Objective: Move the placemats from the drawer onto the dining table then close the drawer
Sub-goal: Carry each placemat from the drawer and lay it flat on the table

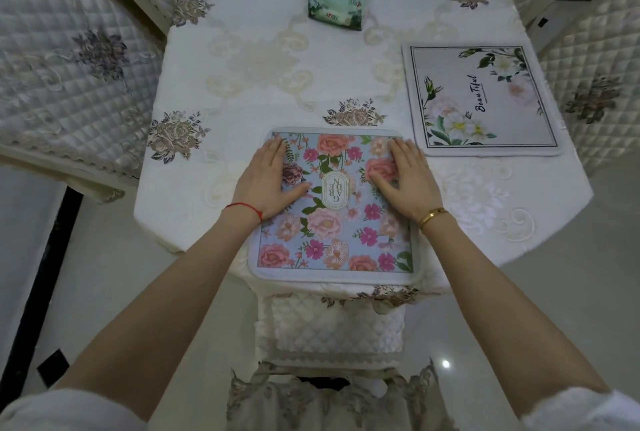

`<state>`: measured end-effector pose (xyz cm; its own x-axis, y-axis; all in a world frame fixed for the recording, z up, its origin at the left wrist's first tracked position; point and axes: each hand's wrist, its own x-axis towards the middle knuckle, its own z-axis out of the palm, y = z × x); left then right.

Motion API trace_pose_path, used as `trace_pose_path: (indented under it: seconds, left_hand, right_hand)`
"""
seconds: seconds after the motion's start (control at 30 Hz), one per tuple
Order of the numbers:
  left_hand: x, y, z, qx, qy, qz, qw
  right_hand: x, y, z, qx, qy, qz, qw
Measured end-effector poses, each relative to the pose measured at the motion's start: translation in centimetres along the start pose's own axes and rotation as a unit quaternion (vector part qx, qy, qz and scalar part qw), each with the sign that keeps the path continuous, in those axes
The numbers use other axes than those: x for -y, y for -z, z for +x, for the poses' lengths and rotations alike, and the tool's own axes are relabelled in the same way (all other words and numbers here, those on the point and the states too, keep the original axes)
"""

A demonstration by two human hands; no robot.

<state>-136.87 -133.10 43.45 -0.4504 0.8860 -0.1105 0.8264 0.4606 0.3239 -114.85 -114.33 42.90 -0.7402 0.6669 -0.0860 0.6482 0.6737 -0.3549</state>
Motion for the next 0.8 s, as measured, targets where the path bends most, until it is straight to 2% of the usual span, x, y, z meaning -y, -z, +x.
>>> trace_pose_path:
  seconds: [0.1, 0.2, 0.33, 0.6, 0.8]
  left_hand:
    - [-0.8, 0.6, 1.9, 0.005, -0.027, -0.013, 1.000]
    - [-1.5, 0.6, 3.7, 0.042, -0.060, -0.001, 0.997]
    - [-1.0, 0.2, 4.0, 0.044, -0.059, 0.001, 0.997]
    - [1.4, 0.8, 0.8, 0.030, -0.012, -0.005, 0.999]
    - [-1.2, -0.8, -5.0, 0.029, -0.068, -0.020, 0.997]
  right_hand:
    - [2.6, -0.6, 2.2, 0.023, 0.045, -0.014, 0.999]
    - [5.1, -1.8, 4.1, 0.064, 0.076, -0.028, 0.995]
    - [4.9, -2.2, 4.4, 0.061, 0.079, -0.035, 0.994]
    - [-0.1, -0.2, 0.7, 0.034, 0.010, -0.022, 0.999]
    - [3.6, -1.7, -4.9, 0.036, 0.086, -0.013, 0.996]
